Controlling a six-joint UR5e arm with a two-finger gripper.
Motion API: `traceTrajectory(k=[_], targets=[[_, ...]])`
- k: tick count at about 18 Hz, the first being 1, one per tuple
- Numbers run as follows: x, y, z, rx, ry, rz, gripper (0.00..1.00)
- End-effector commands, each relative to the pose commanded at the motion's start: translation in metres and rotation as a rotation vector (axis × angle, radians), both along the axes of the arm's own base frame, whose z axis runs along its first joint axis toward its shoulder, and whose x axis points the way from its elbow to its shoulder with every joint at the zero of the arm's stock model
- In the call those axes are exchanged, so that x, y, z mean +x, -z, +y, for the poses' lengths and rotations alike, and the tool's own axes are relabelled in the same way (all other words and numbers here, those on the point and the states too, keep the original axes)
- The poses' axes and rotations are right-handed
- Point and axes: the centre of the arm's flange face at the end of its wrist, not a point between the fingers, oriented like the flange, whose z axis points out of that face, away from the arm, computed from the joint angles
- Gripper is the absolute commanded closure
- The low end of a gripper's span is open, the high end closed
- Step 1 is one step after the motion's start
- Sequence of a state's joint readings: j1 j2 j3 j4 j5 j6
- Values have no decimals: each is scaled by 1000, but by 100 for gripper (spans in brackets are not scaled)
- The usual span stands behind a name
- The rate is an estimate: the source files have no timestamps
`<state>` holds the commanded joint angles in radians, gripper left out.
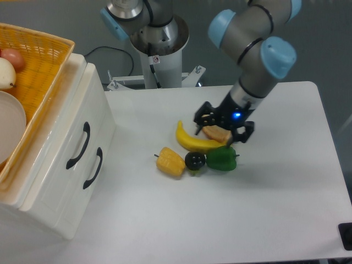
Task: Slide open the top white drawer
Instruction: 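Move the gripper across the table toward the upper drawer handle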
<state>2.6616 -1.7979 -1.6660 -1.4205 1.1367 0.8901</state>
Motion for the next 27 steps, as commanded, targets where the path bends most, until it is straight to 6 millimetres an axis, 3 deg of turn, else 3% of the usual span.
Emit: traceTrajectory(k=[5,14,20,27], targets=[[38,-15,44,4,40,2,0],[85,-22,81,20,95,-22,0],[106,-41,106,66,89,-46,0],[137,-40,126,41,62,-91,0]])
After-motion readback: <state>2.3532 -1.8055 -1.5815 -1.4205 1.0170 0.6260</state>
